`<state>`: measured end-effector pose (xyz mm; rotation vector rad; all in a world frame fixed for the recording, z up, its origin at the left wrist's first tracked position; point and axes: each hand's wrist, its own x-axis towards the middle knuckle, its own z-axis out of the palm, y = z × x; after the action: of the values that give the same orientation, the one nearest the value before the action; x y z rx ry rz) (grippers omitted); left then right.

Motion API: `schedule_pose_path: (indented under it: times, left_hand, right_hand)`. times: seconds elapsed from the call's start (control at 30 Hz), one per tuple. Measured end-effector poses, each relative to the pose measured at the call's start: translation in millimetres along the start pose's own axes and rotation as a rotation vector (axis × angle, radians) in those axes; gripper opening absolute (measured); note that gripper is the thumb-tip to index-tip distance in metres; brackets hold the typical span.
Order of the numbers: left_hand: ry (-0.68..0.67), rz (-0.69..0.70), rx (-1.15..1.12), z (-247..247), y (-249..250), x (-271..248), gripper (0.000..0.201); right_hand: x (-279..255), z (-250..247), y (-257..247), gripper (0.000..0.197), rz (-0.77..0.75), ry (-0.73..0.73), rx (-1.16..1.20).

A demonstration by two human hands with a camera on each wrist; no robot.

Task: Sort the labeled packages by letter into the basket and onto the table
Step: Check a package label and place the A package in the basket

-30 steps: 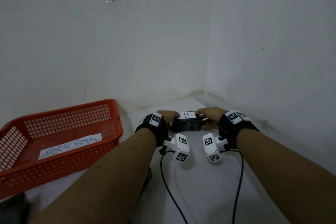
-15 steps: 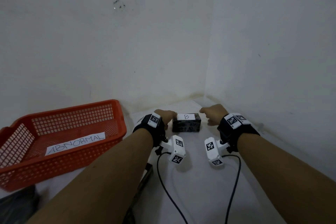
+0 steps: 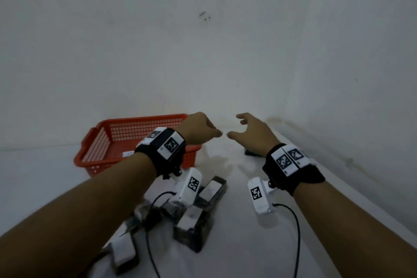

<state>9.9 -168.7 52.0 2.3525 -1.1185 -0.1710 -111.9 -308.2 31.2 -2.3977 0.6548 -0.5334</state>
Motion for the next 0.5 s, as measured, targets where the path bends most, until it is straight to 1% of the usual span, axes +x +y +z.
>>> schedule_pose_path:
  times: [0.07,0.13,0.23,0.27,0.33,0.37,0.43,0.5]
  left_hand:
    - [0.017,0.012,0.078,-21.9,-18.5,-29.7,0.032]
    - [0.004,0.013,0.13,-43.8,-38.4,-59.0,0.03]
    - [0.03,-0.034,0.174,-71.6,-72.2,-99.8,0.031]
    - [0.048,-0.056,0.194,-78.9,-85.0,-112.2,0.031]
    - [0.055,-0.099,0.234,-90.9,-109.0,-134.3,0.031]
    - [0.044,-0.122,0.243,-95.0,-119.9,-144.6,0.031]
    - [0.01,-0.159,0.274,-98.4,-137.2,-159.5,0.035]
    - [-0.025,-0.184,0.316,-102.5,-157.3,-177.0,0.041]
  right_hand:
    - [-11.7,15.6,-25.5,0.076,-0.064,-0.068,-0.033]
    - [-24.4,29.9,-51.4,0.077,-0.127,-0.127,-0.035]
    - [-41.5,54.3,-88.3,0.071,-0.215,-0.183,0.005]
    - [-46.7,64.0,-99.9,0.073,-0.24,-0.195,0.003]
    - [-56.4,82.1,-121.7,0.084,-0.272,-0.223,-0.011]
    - [-61.8,90.8,-131.1,0.084,-0.293,-0.241,-0.013]
    - [-71.4,104.4,-143.2,0.075,-0.324,-0.288,0.018]
    - [-80.5,121.0,-156.2,0.072,-0.368,-0.326,0.051]
